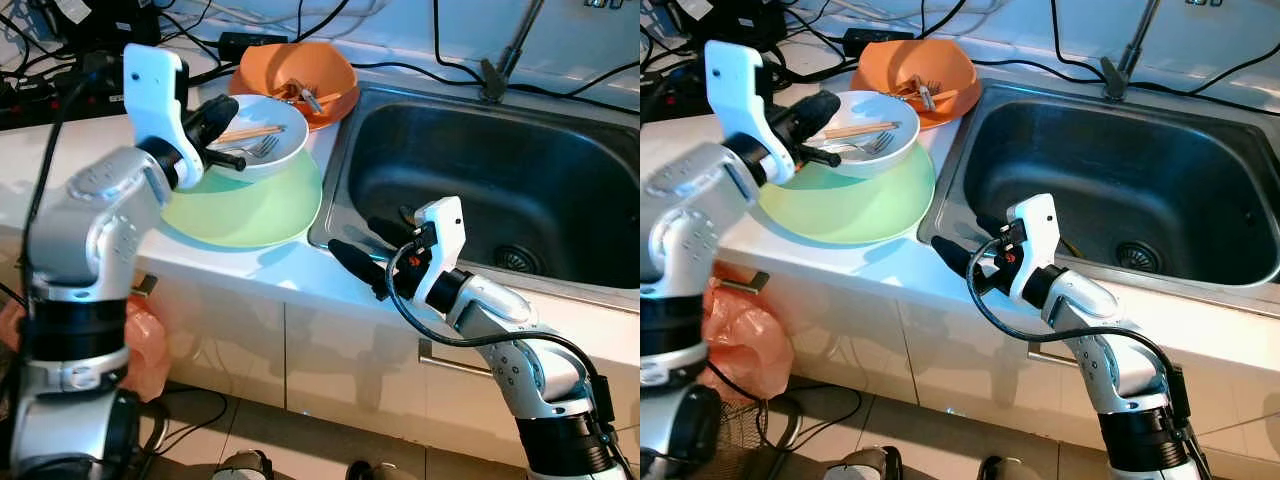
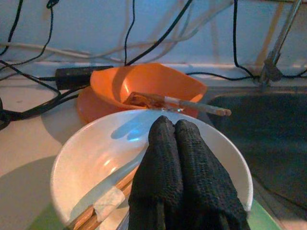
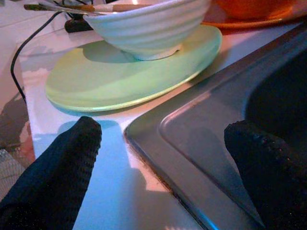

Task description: Kitchen organization

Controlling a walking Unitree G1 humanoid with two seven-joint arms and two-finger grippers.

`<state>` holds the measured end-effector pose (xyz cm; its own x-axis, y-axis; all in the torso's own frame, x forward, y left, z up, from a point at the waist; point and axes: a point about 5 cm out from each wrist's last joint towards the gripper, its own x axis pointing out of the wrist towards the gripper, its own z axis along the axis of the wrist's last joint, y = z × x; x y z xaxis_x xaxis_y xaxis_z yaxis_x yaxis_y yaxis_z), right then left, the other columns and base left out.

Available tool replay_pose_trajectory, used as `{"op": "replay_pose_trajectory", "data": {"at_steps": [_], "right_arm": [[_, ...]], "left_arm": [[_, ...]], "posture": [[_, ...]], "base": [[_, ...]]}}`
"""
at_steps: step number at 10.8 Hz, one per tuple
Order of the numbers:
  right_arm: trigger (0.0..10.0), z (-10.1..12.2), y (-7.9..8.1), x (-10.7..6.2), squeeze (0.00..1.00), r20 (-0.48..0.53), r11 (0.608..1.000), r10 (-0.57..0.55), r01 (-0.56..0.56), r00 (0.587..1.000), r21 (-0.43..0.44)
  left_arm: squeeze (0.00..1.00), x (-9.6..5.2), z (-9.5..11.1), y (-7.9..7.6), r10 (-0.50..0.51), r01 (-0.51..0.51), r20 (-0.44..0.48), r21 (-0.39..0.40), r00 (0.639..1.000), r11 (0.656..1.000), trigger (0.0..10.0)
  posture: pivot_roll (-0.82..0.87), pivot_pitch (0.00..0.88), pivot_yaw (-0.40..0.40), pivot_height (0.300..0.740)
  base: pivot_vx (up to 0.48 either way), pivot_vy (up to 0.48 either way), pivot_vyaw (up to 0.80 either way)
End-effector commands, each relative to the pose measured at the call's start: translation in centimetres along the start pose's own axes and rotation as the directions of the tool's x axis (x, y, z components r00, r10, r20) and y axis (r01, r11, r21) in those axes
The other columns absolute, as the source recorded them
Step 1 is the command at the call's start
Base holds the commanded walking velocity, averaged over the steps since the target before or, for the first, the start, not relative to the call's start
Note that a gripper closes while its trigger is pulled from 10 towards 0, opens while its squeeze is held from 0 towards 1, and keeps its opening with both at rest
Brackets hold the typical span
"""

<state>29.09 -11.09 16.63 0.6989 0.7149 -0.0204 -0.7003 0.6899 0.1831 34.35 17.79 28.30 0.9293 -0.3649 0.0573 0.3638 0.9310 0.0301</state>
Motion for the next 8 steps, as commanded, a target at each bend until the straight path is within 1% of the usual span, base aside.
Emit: {"op": "replay_pose_trajectory", "data": {"at_steps": [1, 3, 4, 7, 8], "right_arm": [[10.0, 0.3, -0.2, 0.0, 0.55, 0.005, 1.0, -0.005, 0.005, 1.0, -0.019], [10.0, 0.3, -0.3, 0.0, 0.54, 0.008, 1.0, -0.007, 0.007, 1.0, -0.023], [10.0, 0.3, -0.3, 0.0, 0.54, 0.007, 1.0, -0.006, 0.007, 1.0, -0.023], [10.0, 0.3, -0.3, 0.1, 0.53, 0.005, 1.0, -0.006, 0.006, 1.0, -0.023], [10.0, 0.2, -0.3, 0.1, 0.53, 0.005, 1.0, -0.006, 0.007, 1.0, -0.024]], "left_arm": [[0.0, -0.1, 1.1, -0.3, -0.037, 0.037, 0.012, 0.012, 0.999, 0.999, 0.0], [0.0, -0.3, 2.1, -0.3, -0.078, 0.078, 0.0, 0.013, 0.997, 0.997, 0.0], [0.0, -0.4, 2.8, -0.2, -0.093, 0.092, 0.016, 0.004, 0.996, 0.996, 0.0], [0.0, -0.6, 4.6, -0.6, -0.161, 0.171, 0.124, -0.07, 0.979, 0.983, 0.0], [0.0, -0.6, 5.0, -0.7, -0.176, 0.186, 0.154, -0.049, 0.972, 0.981, 0.0]], "posture": [[0.12, 0.12, -0.028, 0.74], [0.12, 0.118, -0.026, 0.74], [0.12, 0.117, -0.027, 0.74], [0.12, 0.116, -0.03, 0.74], [0.12, 0.116, -0.03, 0.74]], "base": [[0.0, 0.0, 0.0], [0.0, 0.0, 0.0], [0.0, 0.0, 0.0], [0.0, 0.0, 0.0], [0.0, 0.0, 0.0]]}}
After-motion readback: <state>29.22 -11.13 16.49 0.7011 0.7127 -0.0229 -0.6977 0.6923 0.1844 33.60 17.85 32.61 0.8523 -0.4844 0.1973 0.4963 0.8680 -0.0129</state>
